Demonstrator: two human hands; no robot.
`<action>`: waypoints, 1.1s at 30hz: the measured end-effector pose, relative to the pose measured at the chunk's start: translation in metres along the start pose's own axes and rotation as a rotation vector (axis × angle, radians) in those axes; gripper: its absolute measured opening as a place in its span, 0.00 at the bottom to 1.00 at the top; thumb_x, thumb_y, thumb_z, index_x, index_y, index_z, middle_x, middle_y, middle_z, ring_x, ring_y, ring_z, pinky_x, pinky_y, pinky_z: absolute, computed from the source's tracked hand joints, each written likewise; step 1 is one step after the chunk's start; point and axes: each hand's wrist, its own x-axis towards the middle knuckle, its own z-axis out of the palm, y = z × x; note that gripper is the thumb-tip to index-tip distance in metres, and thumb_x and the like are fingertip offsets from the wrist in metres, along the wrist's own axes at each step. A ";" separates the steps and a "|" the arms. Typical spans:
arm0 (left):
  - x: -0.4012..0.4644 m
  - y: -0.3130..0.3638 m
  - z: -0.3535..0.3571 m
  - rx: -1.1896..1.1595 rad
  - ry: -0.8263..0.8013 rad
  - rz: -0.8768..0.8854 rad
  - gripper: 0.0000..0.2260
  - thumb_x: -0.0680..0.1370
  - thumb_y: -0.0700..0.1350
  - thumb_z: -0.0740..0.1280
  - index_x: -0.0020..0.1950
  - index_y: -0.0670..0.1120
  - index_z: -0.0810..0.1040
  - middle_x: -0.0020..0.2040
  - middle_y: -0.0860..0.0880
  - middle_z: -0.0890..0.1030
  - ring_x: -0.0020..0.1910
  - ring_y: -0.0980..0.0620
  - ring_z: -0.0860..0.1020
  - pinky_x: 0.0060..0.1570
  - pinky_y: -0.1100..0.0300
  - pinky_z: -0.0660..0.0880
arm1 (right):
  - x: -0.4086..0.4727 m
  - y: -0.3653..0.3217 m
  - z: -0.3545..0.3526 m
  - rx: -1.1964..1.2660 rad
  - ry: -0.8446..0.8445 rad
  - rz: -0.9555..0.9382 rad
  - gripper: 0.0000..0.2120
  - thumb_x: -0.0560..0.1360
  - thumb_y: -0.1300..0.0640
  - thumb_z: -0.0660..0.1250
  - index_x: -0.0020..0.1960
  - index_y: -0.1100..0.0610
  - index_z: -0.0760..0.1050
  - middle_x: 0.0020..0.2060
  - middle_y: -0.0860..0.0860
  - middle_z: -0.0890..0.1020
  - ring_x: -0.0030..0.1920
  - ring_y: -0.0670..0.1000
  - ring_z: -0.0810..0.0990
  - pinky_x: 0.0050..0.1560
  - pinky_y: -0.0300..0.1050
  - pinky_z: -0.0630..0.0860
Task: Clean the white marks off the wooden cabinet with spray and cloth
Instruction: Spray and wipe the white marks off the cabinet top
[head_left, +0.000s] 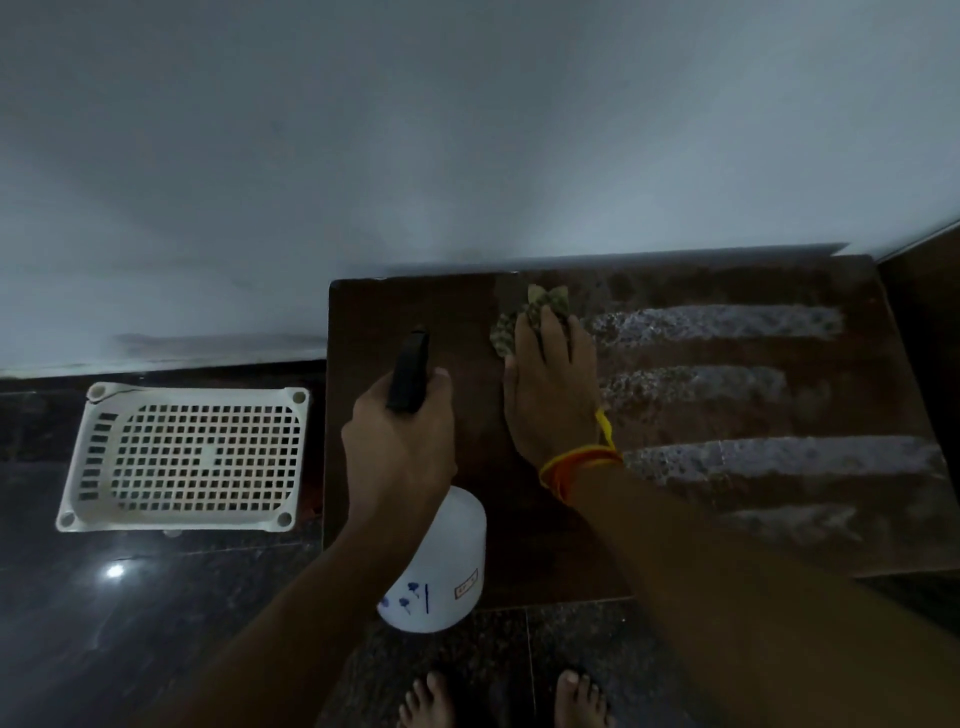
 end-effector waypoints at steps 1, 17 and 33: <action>0.000 -0.001 0.000 0.001 -0.007 0.002 0.10 0.80 0.50 0.64 0.38 0.53 0.72 0.36 0.48 0.79 0.25 0.52 0.76 0.20 0.68 0.71 | 0.015 0.001 0.002 -0.010 -0.024 0.007 0.25 0.79 0.50 0.49 0.70 0.61 0.68 0.68 0.62 0.70 0.69 0.67 0.66 0.69 0.63 0.64; -0.004 -0.003 -0.004 -0.054 -0.042 0.000 0.10 0.79 0.50 0.64 0.41 0.47 0.76 0.36 0.44 0.80 0.26 0.52 0.76 0.20 0.70 0.70 | 0.053 -0.007 0.008 -0.052 -0.063 -0.104 0.25 0.79 0.52 0.50 0.70 0.62 0.68 0.67 0.63 0.71 0.68 0.65 0.67 0.70 0.61 0.61; -0.028 -0.006 0.002 -0.031 -0.076 -0.053 0.10 0.79 0.50 0.64 0.38 0.53 0.72 0.36 0.48 0.80 0.23 0.56 0.75 0.25 0.61 0.75 | -0.007 0.028 -0.013 -0.059 -0.082 0.000 0.26 0.79 0.49 0.48 0.70 0.61 0.67 0.68 0.62 0.70 0.68 0.66 0.67 0.70 0.62 0.64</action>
